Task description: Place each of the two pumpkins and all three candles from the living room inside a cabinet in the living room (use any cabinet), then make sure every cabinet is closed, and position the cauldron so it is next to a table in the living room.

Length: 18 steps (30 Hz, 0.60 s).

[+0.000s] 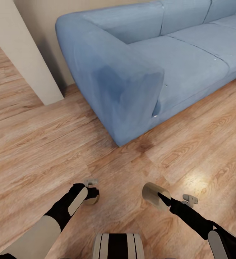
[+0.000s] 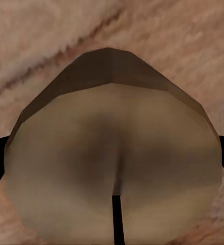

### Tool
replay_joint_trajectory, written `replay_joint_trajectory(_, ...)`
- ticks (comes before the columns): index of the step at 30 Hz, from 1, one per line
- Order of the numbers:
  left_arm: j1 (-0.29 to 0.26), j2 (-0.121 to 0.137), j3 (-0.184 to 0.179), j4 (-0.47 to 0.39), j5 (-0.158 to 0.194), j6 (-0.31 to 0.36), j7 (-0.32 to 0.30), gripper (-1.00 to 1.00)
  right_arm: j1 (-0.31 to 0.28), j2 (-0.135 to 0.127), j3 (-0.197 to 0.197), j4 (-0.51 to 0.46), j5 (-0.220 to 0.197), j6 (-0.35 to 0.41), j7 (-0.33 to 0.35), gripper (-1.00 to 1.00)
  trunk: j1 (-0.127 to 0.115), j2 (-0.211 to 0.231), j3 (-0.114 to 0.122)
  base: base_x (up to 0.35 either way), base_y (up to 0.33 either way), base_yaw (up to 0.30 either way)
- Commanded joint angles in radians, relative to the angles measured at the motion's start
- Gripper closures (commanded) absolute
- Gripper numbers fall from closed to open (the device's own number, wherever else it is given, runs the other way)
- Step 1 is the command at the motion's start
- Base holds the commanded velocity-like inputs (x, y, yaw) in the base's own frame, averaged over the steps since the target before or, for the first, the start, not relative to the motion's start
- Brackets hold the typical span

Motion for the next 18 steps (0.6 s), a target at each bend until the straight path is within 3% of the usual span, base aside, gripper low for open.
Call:
replay_joint_trajectory(1, 0.000, 0.001, -0.003, -0.001, 0.009, 0.005, 0.009, 1.00, 0.000, 0.000, -0.001, 0.000, -0.004, 0.008, 0.001, 1.00, -0.001, 0.000, 0.003, 0.000, 0.000, 0.000)
replay_joint_trajectory(11, 0.000, 0.002, 0.003, -0.005, 0.009, 0.021, 0.005, 1.00, 0.000, -0.001, -0.001, 0.000, -0.004, 0.009, 0.001, 1.00, -0.005, 0.002, 0.042, 0.000, 0.000, 0.000)
replay_joint_trajectory(18, -0.005, 0.002, 0.009, -0.012, 0.016, 0.100, 0.010, 1.00, 0.000, -0.001, -0.002, 0.001, -0.003, 0.009, 0.000, 1.00, -0.008, 0.004, 0.069, 0.000, 0.000, 0.000)
